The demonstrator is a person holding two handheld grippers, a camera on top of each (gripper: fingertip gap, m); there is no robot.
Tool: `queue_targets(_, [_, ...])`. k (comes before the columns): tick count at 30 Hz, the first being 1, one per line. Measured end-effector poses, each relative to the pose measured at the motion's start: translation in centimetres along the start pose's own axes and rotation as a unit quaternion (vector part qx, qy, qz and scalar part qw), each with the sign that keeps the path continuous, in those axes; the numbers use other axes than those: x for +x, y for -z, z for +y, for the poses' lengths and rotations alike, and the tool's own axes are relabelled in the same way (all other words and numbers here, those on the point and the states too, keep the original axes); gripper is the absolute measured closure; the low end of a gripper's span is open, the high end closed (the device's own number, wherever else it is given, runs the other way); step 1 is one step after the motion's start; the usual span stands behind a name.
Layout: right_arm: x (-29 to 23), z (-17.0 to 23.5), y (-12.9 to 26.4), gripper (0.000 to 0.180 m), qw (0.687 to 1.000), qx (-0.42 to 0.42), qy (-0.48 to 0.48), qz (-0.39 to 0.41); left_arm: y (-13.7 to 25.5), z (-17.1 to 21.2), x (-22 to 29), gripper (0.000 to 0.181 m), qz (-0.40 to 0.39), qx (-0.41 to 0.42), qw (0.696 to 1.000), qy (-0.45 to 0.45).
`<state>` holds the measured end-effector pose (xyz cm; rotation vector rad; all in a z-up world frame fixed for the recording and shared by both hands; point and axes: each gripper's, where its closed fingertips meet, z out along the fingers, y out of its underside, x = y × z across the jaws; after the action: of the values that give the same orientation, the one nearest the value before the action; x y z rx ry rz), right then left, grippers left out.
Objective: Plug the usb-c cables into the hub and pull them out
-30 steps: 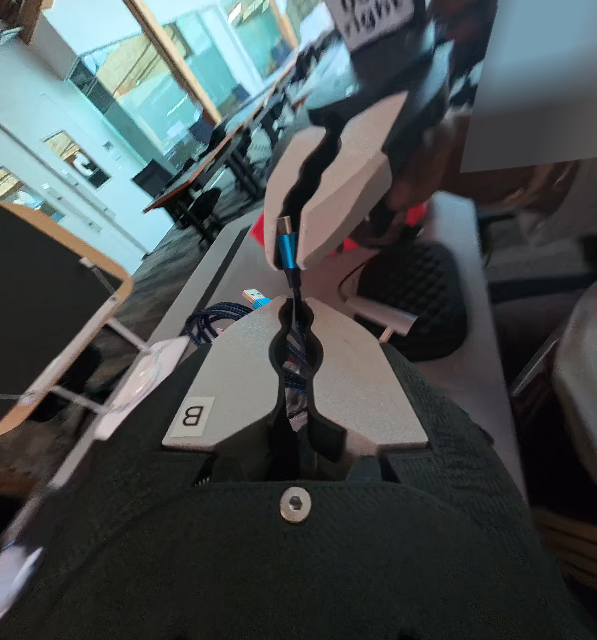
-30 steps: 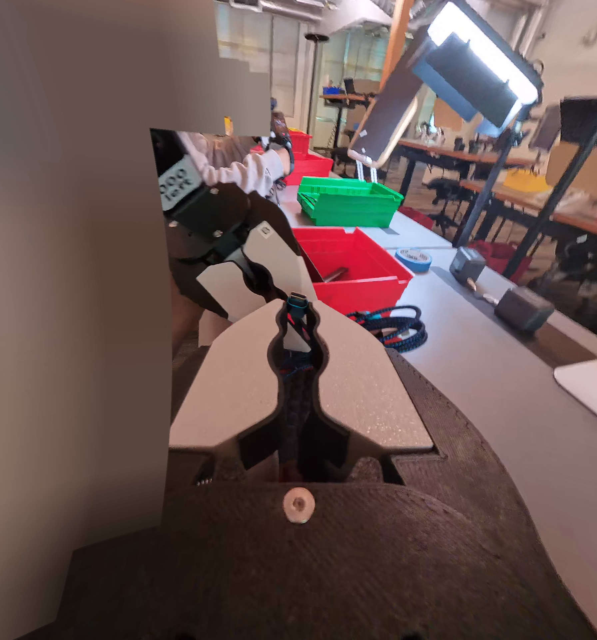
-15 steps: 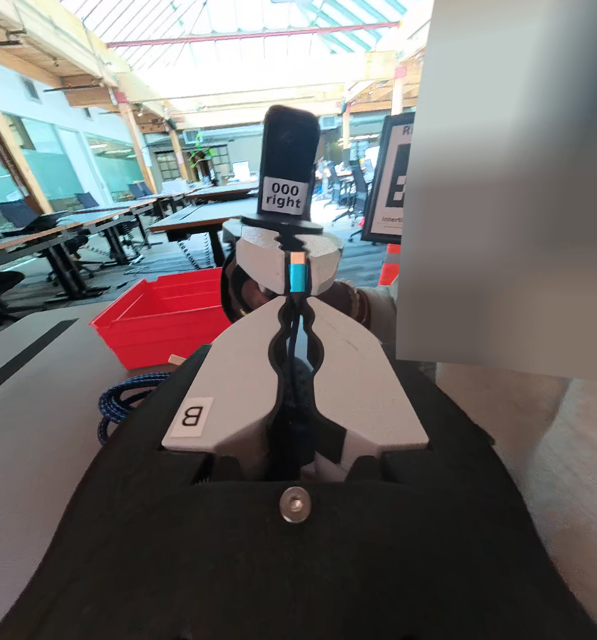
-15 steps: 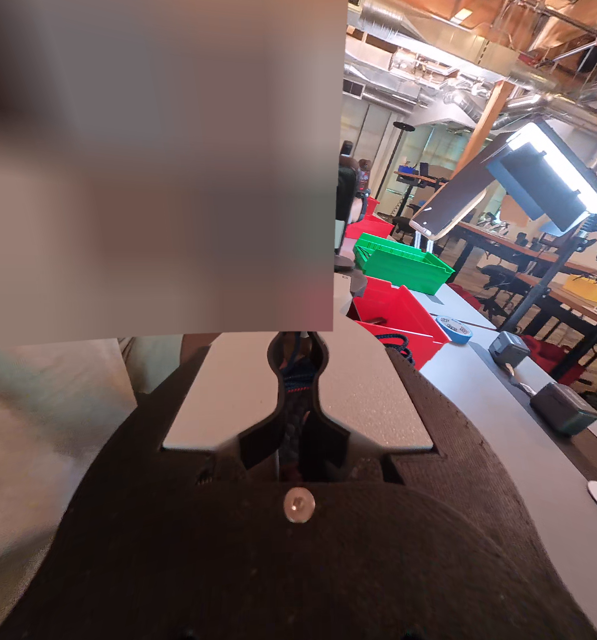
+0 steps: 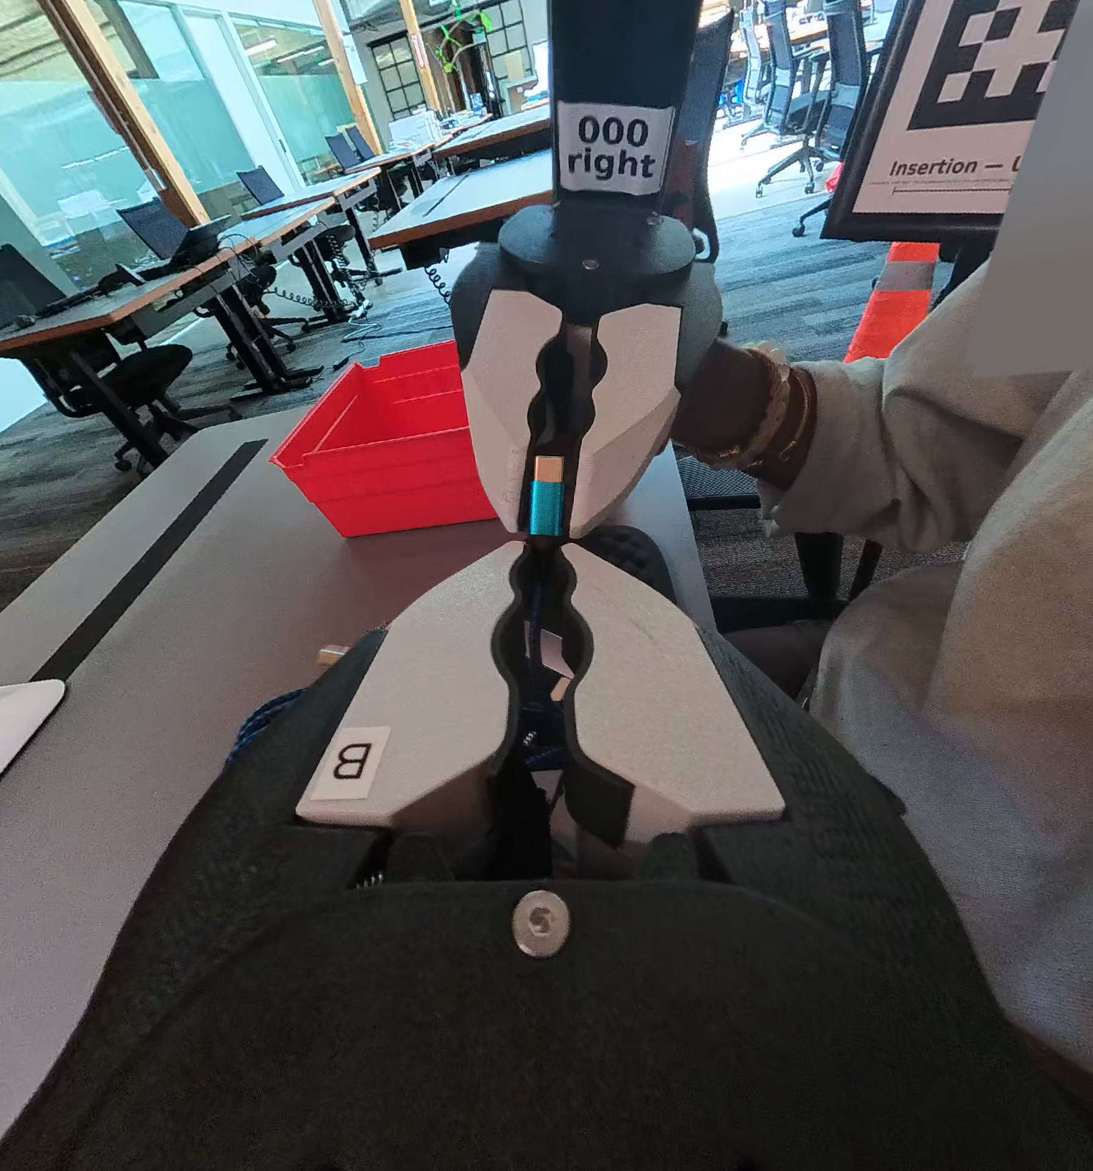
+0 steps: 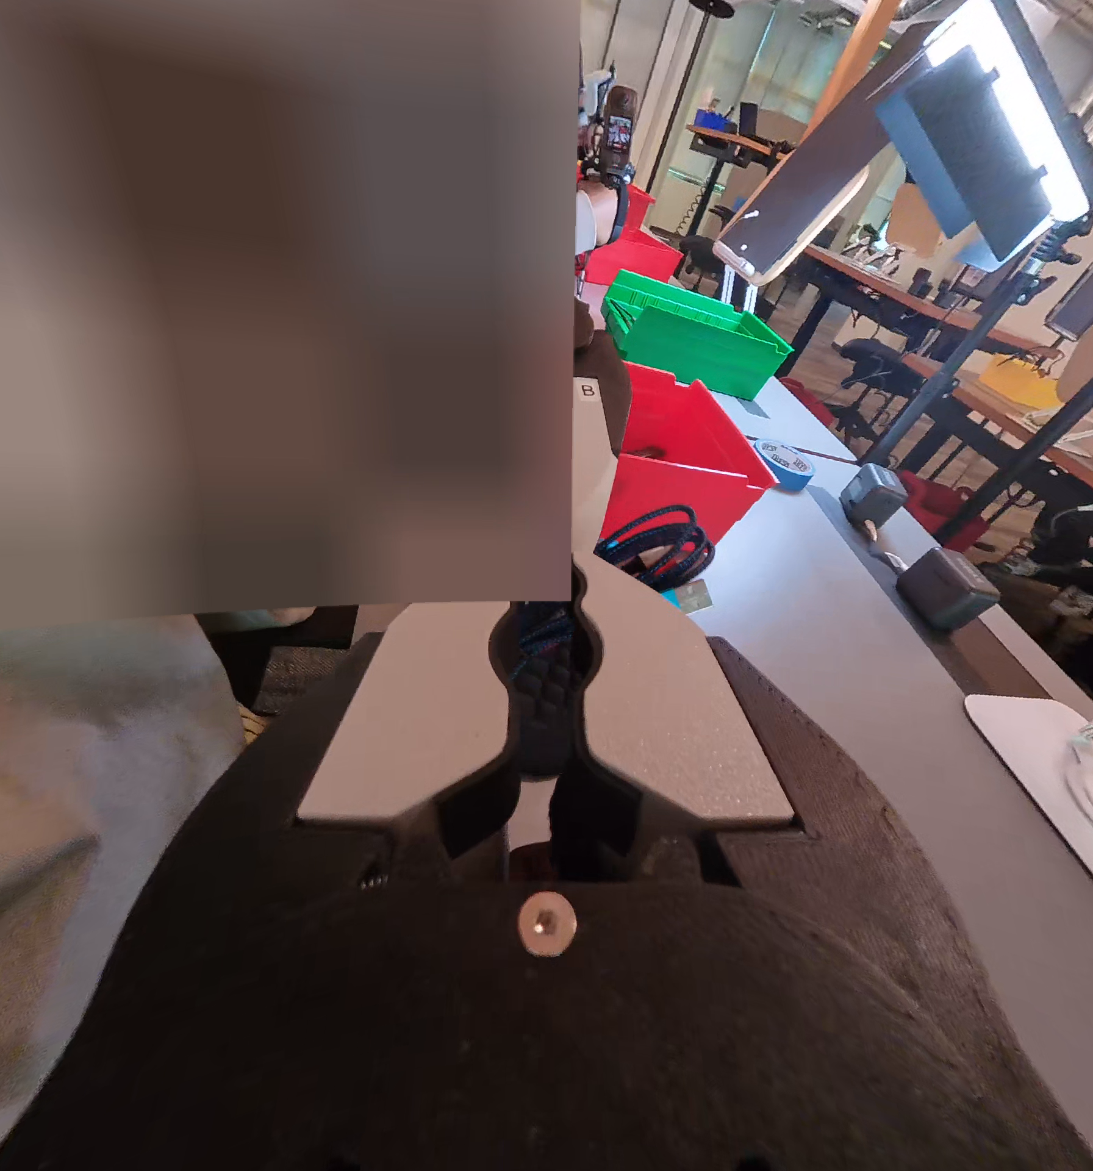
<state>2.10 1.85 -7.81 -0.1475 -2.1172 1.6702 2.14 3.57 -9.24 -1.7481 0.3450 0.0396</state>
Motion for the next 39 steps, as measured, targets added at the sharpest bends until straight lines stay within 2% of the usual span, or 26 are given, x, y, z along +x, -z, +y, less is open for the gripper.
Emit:
queue_targets(3, [-0.2, 0.1, 0.2, 0.169, 1.0, 0.018, -0.007, -0.012, -0.2, 0.2, 0.3, 0.174, 0.012, -0.004, 1.0, 0.007])
queue_targets(6, [-0.8, 1.8, 0.2, 0.169, 0.999, -0.005, 0.01, -0.03, -0.3, 2.0, 0.6, 0.175, 0.011, -0.073, 0.997, -0.007])
queue_targets(8, [-1.8, 3.7, 0.7, 0.155, 0.997, -0.049, 0.035, -0.058, 0.2, 3.2, 0.0, 0.174, -0.022, -0.126, 0.992, -0.017])
queue_targets(10, [-2.4, 6.8, 1.7, 0.152, 0.986, -0.133, 0.06, -0.079, 1.0, 3.6, -0.4, 0.174, -0.045, -0.15, 0.987, -0.02])
queue_targets(13, [-1.5, 13.0, 4.0, 0.156, 0.932, -0.317, 0.161, -0.068, 2.0, 4.0, -0.5, 0.174, -0.052, -0.164, 0.985, -0.007])
queue_targets(15, [-0.6, 15.3, 4.7, 0.16, 0.887, -0.37, 0.272, -0.044, 2.5, 4.6, -0.9, 0.174, -0.065, -0.179, 0.982, 0.006])
queue_targets(18, [-1.5, 17.0, 4.6, 0.163, 0.858, -0.37, 0.352, -0.053, 2.8, 5.4, -1.4, 0.174, -0.071, -0.192, 0.979, 0.027])
queue_targets(22, [-2.5, 17.6, 4.5, 0.162, 0.868, -0.345, 0.352, -0.057, 2.5, 5.8, -1.5, 0.174, -0.066, -0.193, 0.978, 0.032])
queue_targets(27, [-1.4, 17.4, 3.2, 0.149, 0.87, -0.304, 0.387, -0.032, 1.6, 6.0, -1.1, 0.174, -0.046, -0.193, 0.979, 0.036])
queue_targets(30, [-1.0, 17.8, 2.0, 0.166, 0.867, -0.281, 0.409, -0.025, 1.1, 6.7, -1.2, 0.173, -0.045, -0.207, 0.976, 0.055])
queue_targets(33, [0.5, 17.1, 1.2, 0.171, 0.857, -0.274, 0.436, 0.036, 0.6, 8.3, -1.2, 0.173, -0.047, -0.247, 0.964, 0.091])
queue_targets(35, [2.5, 15.1, 1.4, 0.171, 0.85, -0.264, 0.441, 0.116, 0.2, 9.3, -1.4, 0.172, -0.05, -0.264, 0.956, 0.12])
queue_targets(37, [4.3, 13.0, 2.0, 0.171, 0.817, -0.267, 0.473, 0.193, -0.4, 10.2, -1.6, 0.172, -0.048, -0.275, 0.949, 0.148])
queue_targets(39, [4.9, 11.9, 2.1, 0.172, 0.774, -0.286, 0.513, 0.236, -1.2, 10.5, -1.8, 0.174, -0.045, -0.268, 0.947, 0.175])
